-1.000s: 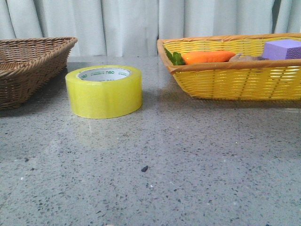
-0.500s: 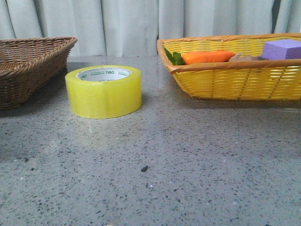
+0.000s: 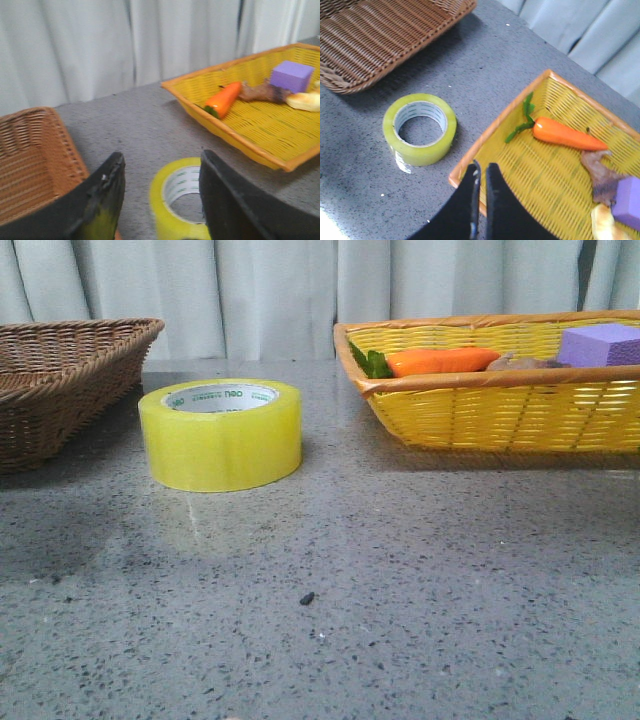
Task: Transfer tape with both arms
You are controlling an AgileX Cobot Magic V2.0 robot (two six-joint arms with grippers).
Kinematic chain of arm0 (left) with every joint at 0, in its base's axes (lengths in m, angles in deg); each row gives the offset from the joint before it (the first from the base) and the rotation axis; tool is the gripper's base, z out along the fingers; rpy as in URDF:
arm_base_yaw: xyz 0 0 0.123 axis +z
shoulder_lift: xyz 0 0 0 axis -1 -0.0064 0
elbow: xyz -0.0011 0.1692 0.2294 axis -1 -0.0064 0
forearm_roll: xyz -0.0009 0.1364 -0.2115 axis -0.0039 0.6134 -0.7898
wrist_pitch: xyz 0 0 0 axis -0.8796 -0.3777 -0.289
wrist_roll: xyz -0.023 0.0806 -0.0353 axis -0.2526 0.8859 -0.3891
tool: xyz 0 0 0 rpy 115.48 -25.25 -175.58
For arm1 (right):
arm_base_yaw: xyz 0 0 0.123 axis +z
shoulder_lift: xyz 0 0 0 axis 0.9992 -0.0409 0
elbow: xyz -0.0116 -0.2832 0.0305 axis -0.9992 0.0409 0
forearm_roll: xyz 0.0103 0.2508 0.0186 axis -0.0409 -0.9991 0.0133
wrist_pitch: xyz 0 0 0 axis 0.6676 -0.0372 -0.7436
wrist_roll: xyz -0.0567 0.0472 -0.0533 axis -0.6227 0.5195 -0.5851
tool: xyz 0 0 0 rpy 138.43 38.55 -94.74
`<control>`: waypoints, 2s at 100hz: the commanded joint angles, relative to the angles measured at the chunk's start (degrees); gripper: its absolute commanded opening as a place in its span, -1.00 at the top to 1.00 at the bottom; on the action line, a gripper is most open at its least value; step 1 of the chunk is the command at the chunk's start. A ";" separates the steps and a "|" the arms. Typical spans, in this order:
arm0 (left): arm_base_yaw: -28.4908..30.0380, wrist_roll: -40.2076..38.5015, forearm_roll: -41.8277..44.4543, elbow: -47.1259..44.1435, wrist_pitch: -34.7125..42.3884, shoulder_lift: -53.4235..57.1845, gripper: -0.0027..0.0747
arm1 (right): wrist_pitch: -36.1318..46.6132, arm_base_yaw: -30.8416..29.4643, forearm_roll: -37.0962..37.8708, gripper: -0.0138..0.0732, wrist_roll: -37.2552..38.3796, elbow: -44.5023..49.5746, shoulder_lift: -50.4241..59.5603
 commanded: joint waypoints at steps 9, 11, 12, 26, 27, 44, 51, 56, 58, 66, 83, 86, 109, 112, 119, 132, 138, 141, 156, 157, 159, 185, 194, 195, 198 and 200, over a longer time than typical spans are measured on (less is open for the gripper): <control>-4.72 -0.74 -0.52 7.12 -3.63 -5.54 -0.05 | 9.74 -0.24 8.73 0.85 10.65 12.29 10.17; -5.00 -0.74 -0.52 7.95 -5.09 -6.35 -0.07 | 10.05 -0.24 9.58 0.85 11.87 13.94 10.86; -5.27 -0.74 -0.52 8.23 -6.09 -6.63 -0.08 | 10.20 -0.24 9.87 0.85 12.26 14.47 11.56; -7.03 -0.74 -0.52 13.47 -13.03 -12.07 -0.11 | 10.45 -0.24 14.23 0.85 17.46 24.08 17.78; -7.05 -0.74 -0.52 14.01 -13.27 -12.60 -0.11 | 10.45 -0.24 14.52 0.85 17.84 24.95 18.04; -8.17 -0.74 -2.59 21.21 -22.13 -19.30 -0.11 | 10.35 -0.24 15.66 0.85 21.01 32.95 24.77; -8.17 -0.50 -3.61 24.52 -26.05 -22.35 -0.11 | 10.23 -0.24 15.66 0.85 22.25 35.11 26.95; -8.17 -0.12 -3.91 26.64 -28.44 -24.48 -0.11 | 9.60 -0.24 15.66 0.85 23.07 36.16 28.24; -8.17 -0.13 -3.91 27.51 -28.97 -25.39 -0.11 | 9.48 -0.24 15.66 0.85 23.47 36.53 28.74; -8.17 -0.13 -3.91 30.99 -32.51 -28.67 -0.11 | 8.26 -0.24 15.76 0.85 24.73 37.51 30.29; -8.17 -0.13 -3.94 36.34 -36.90 -34.99 -0.10 | 7.91 -0.24 15.87 0.85 25.00 39.00 32.71; -8.17 -0.10 -3.94 36.90 -36.90 -35.79 -0.10 | 7.79 -0.24 15.87 0.85 25.00 38.97 33.02; -8.17 2.12 -6.80 39.41 -38.26 -40.84 -0.10 | 7.08 -0.24 15.87 0.85 25.00 38.97 33.32; -8.17 2.74 -6.90 39.41 -38.26 -41.26 -0.10 | 7.08 -0.24 15.87 0.85 25.00 38.97 33.32; -8.17 2.86 -6.90 39.41 -38.26 -42.30 -0.10 | 7.00 -0.24 15.87 0.85 25.00 38.97 33.32; -8.17 2.86 -6.90 39.41 -38.31 -43.38 -0.10 | 7.00 -0.24 15.87 0.85 25.00 38.97 33.32; -8.17 2.86 -6.90 39.41 -38.20 -43.67 -0.10 | 6.77 -0.24 15.87 0.85 25.00 38.97 33.32; -8.17 2.86 -6.90 39.41 -38.12 -43.75 -0.10 | 6.64 -0.24 15.87 0.85 25.00 38.97 33.32; -8.17 2.86 -6.90 39.41 -38.12 -44.03 0.00 | 6.16 -0.24 15.87 0.85 25.00 38.97 33.32; -8.17 2.86 -6.90 39.41 -38.12 -44.03 0.01 | 6.02 -0.24 15.87 0.85 25.00 38.97 33.32; -8.17 2.86 -6.90 39.41 -38.12 -44.03 0.04 | 6.01 -0.24 15.87 0.85 25.00 38.97 33.32; -8.17 2.86 -6.90 39.53 -38.12 -44.03 0.45 | 5.79 -0.24 15.87 0.85 25.00 38.97 33.32; -8.17 2.86 -6.90 40.34 -38.71 -44.03 0.54 | 5.79 -0.24 15.87 0.85 25.00 38.97 33.32; -8.17 2.86 -6.90 40.55 -38.71 -44.03 0.56 | 5.79 -0.24 15.87 0.85 25.00 38.97 33.32; -8.17 2.86 -6.90 41.01 -39.12 -44.03 0.58 | 5.79 -0.24 15.87 0.85 25.00 38.97 33.32; -8.17 2.86 -6.90 41.37 -39.25 -44.03 0.59 | 5.79 -0.24 15.87 0.85 25.00 38.97 33.32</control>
